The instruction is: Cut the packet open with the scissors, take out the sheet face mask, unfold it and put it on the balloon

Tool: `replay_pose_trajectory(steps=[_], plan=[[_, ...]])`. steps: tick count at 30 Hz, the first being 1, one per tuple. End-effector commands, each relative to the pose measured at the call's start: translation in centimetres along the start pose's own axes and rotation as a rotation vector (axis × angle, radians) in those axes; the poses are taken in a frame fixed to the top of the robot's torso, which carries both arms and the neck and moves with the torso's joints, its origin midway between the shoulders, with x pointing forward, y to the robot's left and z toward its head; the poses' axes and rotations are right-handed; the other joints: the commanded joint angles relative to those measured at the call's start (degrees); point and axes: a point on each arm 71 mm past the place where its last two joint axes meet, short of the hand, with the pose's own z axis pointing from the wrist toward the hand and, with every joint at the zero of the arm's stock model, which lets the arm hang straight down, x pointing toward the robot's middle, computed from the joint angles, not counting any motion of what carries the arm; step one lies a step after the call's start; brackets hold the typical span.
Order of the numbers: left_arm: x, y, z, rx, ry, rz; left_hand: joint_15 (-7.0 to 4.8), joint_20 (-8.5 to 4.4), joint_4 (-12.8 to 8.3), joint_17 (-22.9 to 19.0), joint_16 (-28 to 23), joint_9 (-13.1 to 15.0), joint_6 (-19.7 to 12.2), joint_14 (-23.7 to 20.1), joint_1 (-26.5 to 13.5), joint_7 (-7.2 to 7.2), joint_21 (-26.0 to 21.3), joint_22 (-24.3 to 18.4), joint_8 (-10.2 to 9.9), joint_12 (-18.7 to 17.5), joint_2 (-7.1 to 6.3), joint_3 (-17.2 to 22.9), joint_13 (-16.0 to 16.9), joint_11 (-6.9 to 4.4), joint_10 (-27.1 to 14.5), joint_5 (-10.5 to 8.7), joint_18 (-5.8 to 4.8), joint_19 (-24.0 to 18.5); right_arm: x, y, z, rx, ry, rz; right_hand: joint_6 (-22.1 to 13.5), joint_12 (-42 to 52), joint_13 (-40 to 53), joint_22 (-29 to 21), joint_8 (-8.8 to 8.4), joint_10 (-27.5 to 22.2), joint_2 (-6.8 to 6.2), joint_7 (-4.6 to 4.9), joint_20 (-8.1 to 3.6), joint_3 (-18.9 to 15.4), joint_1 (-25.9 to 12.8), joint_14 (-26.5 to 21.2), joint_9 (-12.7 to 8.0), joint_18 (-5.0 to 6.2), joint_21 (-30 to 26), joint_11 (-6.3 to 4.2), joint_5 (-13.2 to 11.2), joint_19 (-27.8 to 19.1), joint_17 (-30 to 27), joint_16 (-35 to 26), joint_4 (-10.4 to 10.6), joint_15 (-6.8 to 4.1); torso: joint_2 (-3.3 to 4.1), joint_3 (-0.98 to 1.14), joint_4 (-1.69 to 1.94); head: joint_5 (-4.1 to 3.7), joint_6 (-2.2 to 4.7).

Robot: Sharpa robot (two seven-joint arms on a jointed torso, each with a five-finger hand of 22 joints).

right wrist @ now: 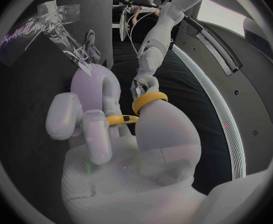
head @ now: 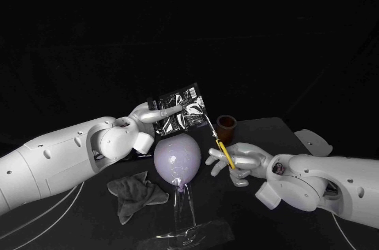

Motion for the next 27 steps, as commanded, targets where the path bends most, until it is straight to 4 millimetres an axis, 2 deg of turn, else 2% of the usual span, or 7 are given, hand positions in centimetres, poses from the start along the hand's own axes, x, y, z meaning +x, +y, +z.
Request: replay_pose_trajectory(steps=[1, 5, 8, 12, 18, 23, 27], plan=[[0.0, -0.3, 0.1, 0.022, -0.007, -0.001, 0.00, 0.03, -0.15, 0.06, 0.18, 2.95, -0.08, 0.23, -0.19, 0.40, 0.26, 0.03, 0.23, -0.26, 0.55, 0.06, 0.02, 0.01, 0.34, 0.19, 0.87, 0.42, 0.0, 0.2, -0.1, -0.017, 0.010, -0.009, 0.15, -0.43, -0.14, 2.17, 0.22, 4.74, 0.48, 0.38, -0.03, -0.60, -0.13, 3.36, -0.13, 0.65, -0.27, 1.46, -0.02, -0.48, 2.35, 0.15, 0.03, -0.88, 0.01, -0.03, -0.09, 0.04, 0.09], [-0.3, -0.4, 0.1, 0.033, -0.026, -0.006, 0.00, 0.02, -0.17, 0.07, 0.18, 2.96, -0.09, 0.23, -0.18, 0.41, 0.26, 0.03, 0.23, -0.26, 0.56, 0.08, 0.02, 0.01, 0.33, 0.19, 0.87, 0.43, 0.1, 0.1, -0.2, -0.014, 0.017, -0.014, -0.15, -1.13, -0.52, 2.20, 0.11, 4.30, 0.20, 0.53, 0.03, -1.76, -0.43, 3.34, -0.49, 0.63, -0.25, 1.62, -0.02, -0.49, 2.30, 0.14, 0.20, -0.78, -0.02, 0.01, -0.03, -0.02, 0.17], [-0.5, -0.4, 0.0, 0.040, -0.036, -0.007, 0.00, 0.02, -0.17, 0.07, 0.18, 2.96, -0.09, 0.23, -0.18, 0.41, 0.26, 0.03, 0.23, -0.26, 0.56, 0.08, 0.02, 0.01, 0.33, 0.19, 0.87, 0.43, 0.2, 0.1, -0.3, -0.011, 0.023, -0.021, -0.94, -2.70, -1.47, 2.16, -0.22, 2.79, -0.91, 0.99, 0.27, -2.78, -0.57, 3.25, -1.07, 0.62, -0.36, 2.13, -0.03, -0.59, 1.98, 0.01, 0.30, -0.41, -0.02, 0.00, 0.02, -0.18, 0.18], [-0.8, -0.6, -0.1, 0.061, -0.053, -0.018, 0.00, 0.01, -0.23, 0.07, 0.16, 2.99, -0.10, 0.22, -0.17, 0.42, 0.26, 0.02, 0.24, -0.26, 0.55, 0.12, 0.02, 0.02, 0.33, 0.19, 0.87, 0.46, 0.4, 0.0, -0.5, -0.006, 0.032, -0.023, -2.14, -4.06, -2.79, 2.05, -0.72, 1.00, -1.99, 1.67, 0.71, -2.34, -0.49, 3.16, -1.73, 0.64, -0.60, 2.80, 0.02, -0.75, 1.69, -0.09, 0.39, 0.15, 0.01, 0.00, -0.08, -0.20, 0.19], [-0.9, -0.9, -0.3, 0.083, -0.059, -0.037, 0.00, 0.00, -0.30, 0.08, 0.15, 3.02, -0.12, 0.22, -0.15, 0.43, 0.27, 0.01, 0.25, -0.26, 0.55, 0.15, 0.02, 0.02, 0.32, 0.19, 0.87, 0.48, 0.7, -0.6, -0.8, 0.006, 0.036, -0.019, -2.18, -4.14, -3.24, 2.03, -0.68, 0.62, -2.21, 1.79, 0.84, -2.03, -0.33, 3.11, -1.88, 0.66, -0.65, 2.92, 0.00, -0.80, 1.52, -0.15, 0.33, 0.28, 0.01, -0.12, -0.13, -0.28, 0.09], [-0.7, -0.9, -0.3, 0.085, -0.049, -0.043, 0.00, 0.00, -0.30, 0.08, 0.15, 3.02, -0.12, 0.22, -0.15, 0.43, 0.27, 0.01, 0.25, -0.26, 0.55, 0.15, 0.02, 0.02, 0.32, 0.19, 0.87, 0.48, 0.5, -0.8, -0.7, 0.011, 0.030, -0.019, -2.14, -4.18, -3.97, 1.92, -0.55, -0.07, -2.59, 1.92, 1.03, -1.64, -0.55, 3.04, -2.10, 0.73, -0.86, 3.09, 0.00, -0.94, 1.28, -0.24, 0.41, 0.45, -0.03, -0.05, 0.08, -0.25, 0.09], [-0.6, -0.9, -0.4, 0.084, -0.043, -0.046, 0.01, -0.01, -0.37, 0.09, 0.14, 3.05, -0.14, 0.22, -0.15, 0.44, 0.27, 0.01, 0.26, -0.26, 0.53, 0.19, 0.02, 0.03, 0.32, 0.19, 0.86, 0.50, 0.5, -0.9, -0.6, 0.016, 0.026, -0.019, -2.16, -4.16, -4.60, 1.88, -0.48, -0.62, -3.09, 2.03, 1.16, -1.21, -1.05, 3.00, -2.29, 0.76, -0.95, 3.21, 0.00, -1.02, 1.19, -0.26, 0.46, 0.57, -0.02, -0.02, 0.05, 0.04, 0.08]])
